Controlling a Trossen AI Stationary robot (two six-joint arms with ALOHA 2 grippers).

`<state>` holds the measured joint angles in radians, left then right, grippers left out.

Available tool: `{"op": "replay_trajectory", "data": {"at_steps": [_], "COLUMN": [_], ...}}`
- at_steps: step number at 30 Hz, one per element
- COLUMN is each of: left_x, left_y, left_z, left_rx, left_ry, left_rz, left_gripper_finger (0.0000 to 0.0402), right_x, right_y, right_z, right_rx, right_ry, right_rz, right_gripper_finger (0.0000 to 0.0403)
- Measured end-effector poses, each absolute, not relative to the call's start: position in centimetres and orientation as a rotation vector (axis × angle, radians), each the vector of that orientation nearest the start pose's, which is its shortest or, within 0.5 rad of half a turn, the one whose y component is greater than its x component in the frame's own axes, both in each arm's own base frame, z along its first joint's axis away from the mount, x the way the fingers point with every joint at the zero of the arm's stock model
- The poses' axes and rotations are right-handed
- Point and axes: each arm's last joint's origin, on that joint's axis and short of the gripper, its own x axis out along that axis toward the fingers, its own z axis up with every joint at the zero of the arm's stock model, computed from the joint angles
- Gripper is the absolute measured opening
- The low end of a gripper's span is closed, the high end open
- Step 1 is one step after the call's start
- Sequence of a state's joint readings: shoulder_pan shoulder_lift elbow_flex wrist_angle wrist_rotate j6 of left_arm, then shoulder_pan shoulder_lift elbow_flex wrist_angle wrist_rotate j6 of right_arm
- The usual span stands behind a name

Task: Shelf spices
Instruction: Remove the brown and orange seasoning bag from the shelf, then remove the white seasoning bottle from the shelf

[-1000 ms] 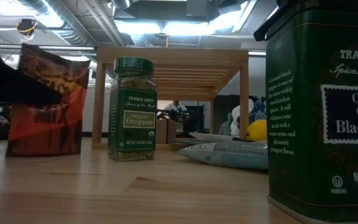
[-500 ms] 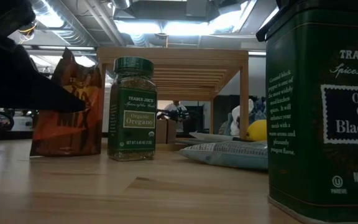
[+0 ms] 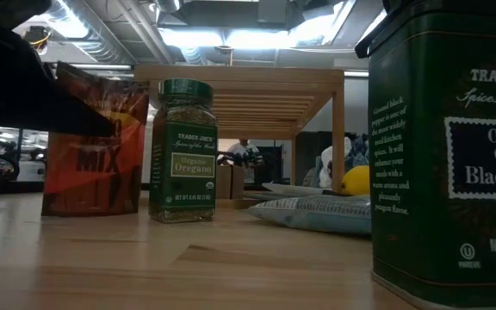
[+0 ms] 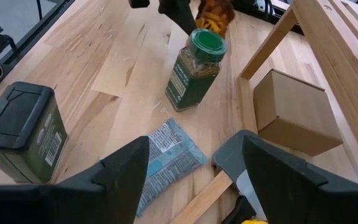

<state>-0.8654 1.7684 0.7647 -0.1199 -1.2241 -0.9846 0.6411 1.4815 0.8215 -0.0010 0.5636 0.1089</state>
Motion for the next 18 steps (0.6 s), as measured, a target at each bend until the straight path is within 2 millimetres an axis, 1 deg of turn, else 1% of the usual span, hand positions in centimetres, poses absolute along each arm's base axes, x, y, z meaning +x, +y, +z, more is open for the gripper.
{"op": "replay_trajectory", "data": {"at_steps": [8, 11, 14, 18], "left_x": [20.6, 20.5, 20.4, 19.8], "left_y": [-20.0, -19.9, -19.9, -20.1], "left_z": [11.8, 12.1, 13.1, 15.1], "left_rx": [0.036, 0.057, 0.05, 0.061], "left_ry": [0.335, 0.336, 0.324, 0.285], "left_rz": [0.537, 0.532, 0.521, 0.502], "left_gripper_finger": [0.0154, 0.0155, 0.0155, 0.0155], "right_x": [24.9, 24.9, 24.9, 24.9], "right_y": [16.7, 16.7, 16.7, 16.6], "right_z": [20.7, 20.7, 20.7, 20.9], "right_rx": [-0.268, -0.268, -0.273, -0.273], "right_ry": [0.547, 0.546, 0.541, 0.534], "right_rz": [0.045, 0.045, 0.028, 0.019], "right_gripper_finger": [0.0264, 0.0264, 0.0264, 0.0264]}}
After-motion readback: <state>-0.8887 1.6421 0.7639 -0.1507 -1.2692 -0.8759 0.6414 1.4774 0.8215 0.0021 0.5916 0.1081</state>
